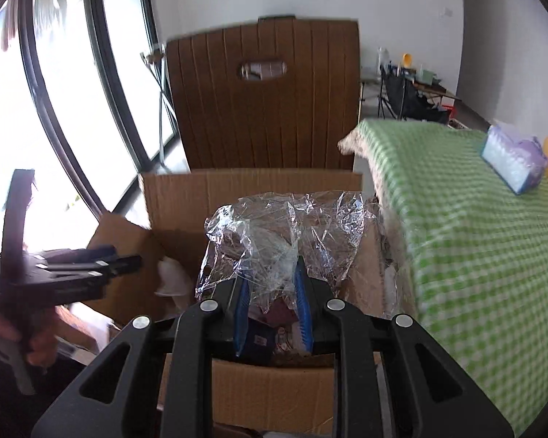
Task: Collect trash
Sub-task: 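Open both tools to drop the glove and wrap into the box, then move both open tools back over the table trash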
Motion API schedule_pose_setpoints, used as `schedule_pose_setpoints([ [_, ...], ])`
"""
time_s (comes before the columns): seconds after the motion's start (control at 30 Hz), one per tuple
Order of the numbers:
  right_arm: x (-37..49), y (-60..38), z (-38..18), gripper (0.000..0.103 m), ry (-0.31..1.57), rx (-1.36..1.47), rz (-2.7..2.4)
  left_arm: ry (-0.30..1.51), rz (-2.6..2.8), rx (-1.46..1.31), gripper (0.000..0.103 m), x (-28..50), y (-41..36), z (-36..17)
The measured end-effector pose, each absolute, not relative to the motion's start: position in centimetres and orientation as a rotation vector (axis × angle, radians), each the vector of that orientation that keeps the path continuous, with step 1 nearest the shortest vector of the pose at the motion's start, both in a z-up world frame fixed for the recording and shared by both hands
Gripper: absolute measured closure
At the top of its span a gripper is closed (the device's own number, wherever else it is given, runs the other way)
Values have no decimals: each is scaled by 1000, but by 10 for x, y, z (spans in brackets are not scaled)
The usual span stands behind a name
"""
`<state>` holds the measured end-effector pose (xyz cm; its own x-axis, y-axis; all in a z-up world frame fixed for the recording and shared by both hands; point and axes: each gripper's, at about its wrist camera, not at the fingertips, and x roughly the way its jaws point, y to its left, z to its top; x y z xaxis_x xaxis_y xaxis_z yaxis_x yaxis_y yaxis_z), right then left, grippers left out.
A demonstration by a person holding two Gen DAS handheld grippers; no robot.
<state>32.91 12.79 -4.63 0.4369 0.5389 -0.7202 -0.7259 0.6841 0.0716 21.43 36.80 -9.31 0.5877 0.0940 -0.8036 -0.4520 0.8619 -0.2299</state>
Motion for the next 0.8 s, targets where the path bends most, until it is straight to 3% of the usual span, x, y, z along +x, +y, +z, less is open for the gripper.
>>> schedule_pose_setpoints([
  [0.1, 335, 146, -69, 76, 850, -323, 802, 878, 337, -431, 31, 209, 367, -91],
  [0.13, 338, 152, -75, 71, 865, -340, 801, 871, 338, -433, 31, 207, 368, -91],
  [0.2, 345, 162, -81, 44, 872, -364, 781, 877, 338, -437, 30, 205, 368, -90],
  [0.3, 355, 166, -81, 31, 854, -358, 724, 898, 345, -428, 29, 202, 366, -90],
  [0.8, 344, 135, -51, 31, 829, -315, 700, 866, 327, -365, 25, 193, 343, -64],
])
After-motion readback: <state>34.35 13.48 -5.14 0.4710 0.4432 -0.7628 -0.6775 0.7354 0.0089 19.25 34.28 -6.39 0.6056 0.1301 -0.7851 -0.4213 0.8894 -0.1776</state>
